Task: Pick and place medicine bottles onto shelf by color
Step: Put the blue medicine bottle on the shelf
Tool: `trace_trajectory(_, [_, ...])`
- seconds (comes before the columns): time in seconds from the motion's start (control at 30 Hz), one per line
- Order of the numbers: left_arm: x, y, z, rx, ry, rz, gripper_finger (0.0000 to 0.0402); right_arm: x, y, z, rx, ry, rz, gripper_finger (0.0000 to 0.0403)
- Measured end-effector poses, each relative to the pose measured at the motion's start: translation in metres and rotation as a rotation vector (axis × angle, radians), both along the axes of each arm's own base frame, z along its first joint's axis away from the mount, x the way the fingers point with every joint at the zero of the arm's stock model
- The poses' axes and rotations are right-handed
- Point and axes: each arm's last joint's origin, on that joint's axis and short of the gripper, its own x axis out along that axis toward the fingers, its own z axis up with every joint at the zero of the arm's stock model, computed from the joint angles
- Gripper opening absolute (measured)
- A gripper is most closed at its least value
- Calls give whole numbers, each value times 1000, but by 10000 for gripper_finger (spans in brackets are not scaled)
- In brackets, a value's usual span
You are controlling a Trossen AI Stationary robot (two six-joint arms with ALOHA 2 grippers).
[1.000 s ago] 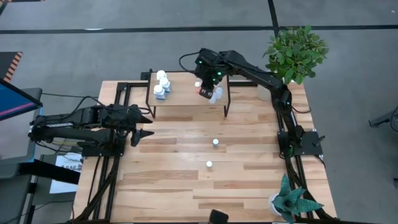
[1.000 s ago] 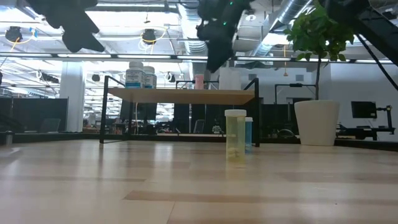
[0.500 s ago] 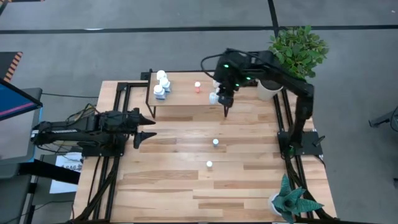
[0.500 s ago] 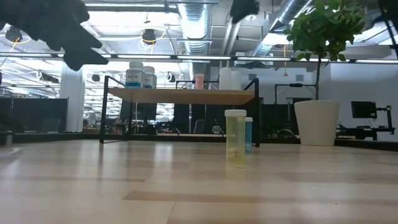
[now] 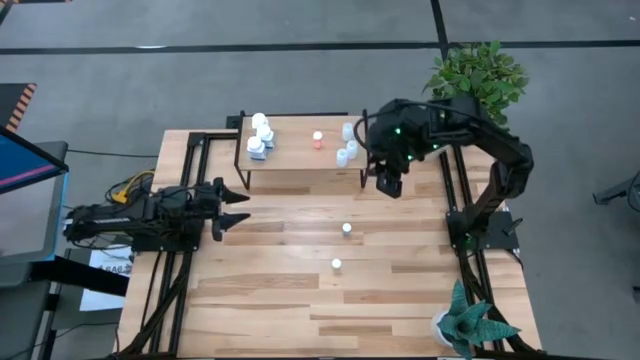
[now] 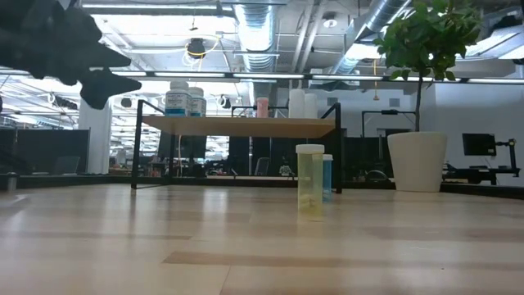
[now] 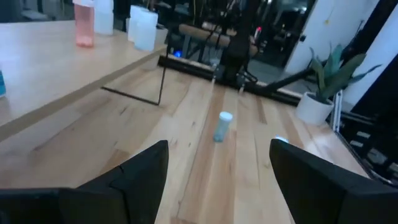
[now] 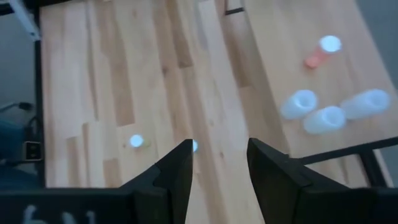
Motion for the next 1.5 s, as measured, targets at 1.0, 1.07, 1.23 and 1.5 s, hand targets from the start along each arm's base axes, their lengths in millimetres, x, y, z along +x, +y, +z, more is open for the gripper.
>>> trace_trajectory(1.0, [-1,1,-8,91,-112,31,265,69,41,-157,134,239,-91,167])
trace_trajectory(1.07, [0,1,-13,87,-114,30,265,70,41,-165,124,240,-103,169])
trace_trajectory(1.23, [2,1,-15,65,-134,15,265,71,41,-178,118,251,-108,193])
trace_trajectory(1.5, [2,1,-15,64,-135,16,265,71,41,-176,117,243,-107,279])
